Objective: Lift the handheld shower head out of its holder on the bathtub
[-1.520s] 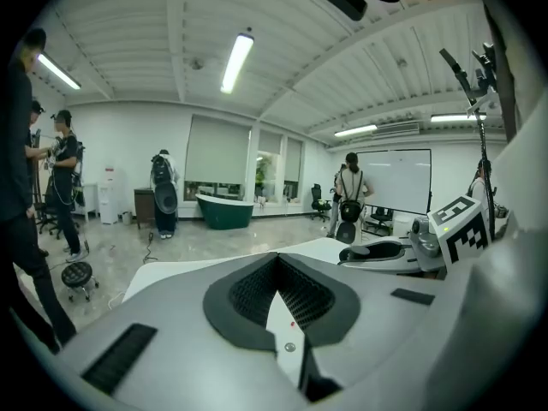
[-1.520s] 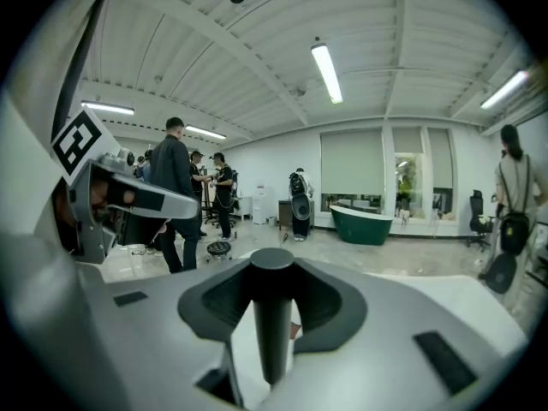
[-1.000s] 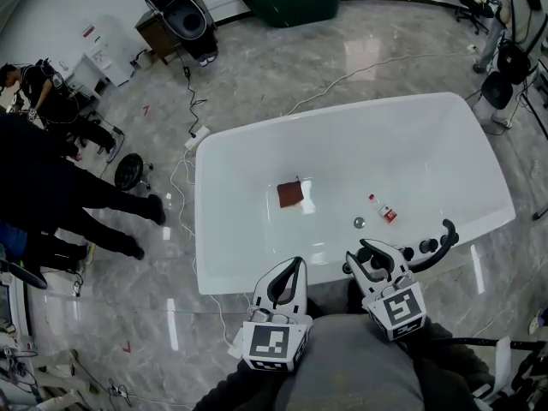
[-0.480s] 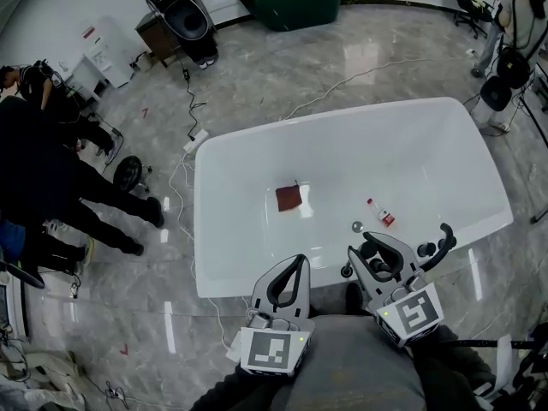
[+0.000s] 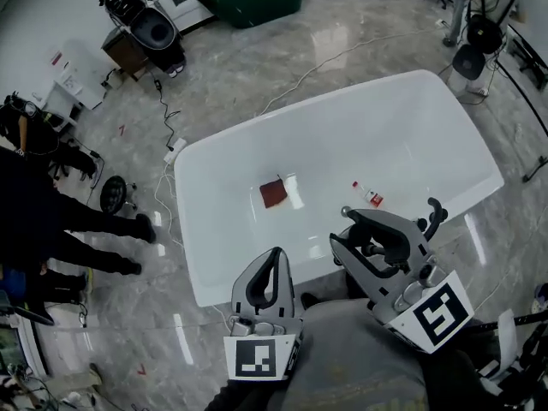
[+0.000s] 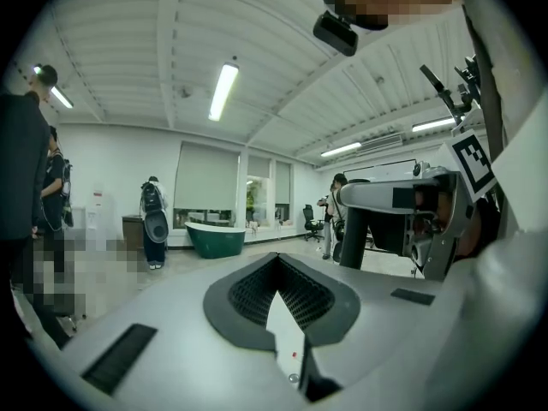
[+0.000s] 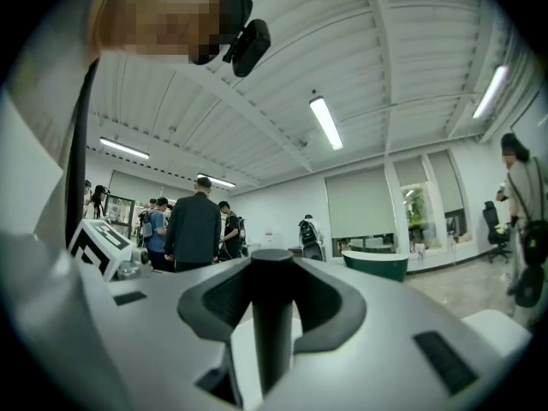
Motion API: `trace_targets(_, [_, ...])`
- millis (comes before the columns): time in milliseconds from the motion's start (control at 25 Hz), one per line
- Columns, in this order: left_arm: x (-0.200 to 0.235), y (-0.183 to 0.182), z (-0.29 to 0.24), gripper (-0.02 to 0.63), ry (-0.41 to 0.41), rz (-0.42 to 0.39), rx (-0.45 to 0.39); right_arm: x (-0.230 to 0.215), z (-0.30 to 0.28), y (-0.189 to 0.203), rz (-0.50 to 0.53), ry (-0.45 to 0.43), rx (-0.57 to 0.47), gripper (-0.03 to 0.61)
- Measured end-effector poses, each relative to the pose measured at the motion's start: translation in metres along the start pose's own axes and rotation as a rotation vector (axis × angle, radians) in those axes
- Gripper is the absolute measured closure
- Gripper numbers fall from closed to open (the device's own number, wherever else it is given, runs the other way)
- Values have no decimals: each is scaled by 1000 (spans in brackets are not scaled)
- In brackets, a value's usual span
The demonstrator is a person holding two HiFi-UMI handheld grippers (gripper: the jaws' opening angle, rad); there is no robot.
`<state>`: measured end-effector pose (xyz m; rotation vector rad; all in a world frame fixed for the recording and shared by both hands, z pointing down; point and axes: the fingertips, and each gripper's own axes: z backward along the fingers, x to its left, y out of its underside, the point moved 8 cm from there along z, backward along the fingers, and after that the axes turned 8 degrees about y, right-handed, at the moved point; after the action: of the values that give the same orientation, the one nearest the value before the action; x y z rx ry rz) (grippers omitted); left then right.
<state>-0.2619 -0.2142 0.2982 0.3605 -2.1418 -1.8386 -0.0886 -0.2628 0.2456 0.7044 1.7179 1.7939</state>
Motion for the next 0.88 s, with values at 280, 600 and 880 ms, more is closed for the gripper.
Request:
trace_targets(280, [2,-17,-2,611,32,-21,-20,-1,4,-5,-19,42,47,440])
trace_targets(600, [-10,1,9,611,155,28,9,15,25,7,25,160,41,440])
trace_targets(880, [-43,15,38,611,165,42,64,30,62,-11,-18,149,30,440])
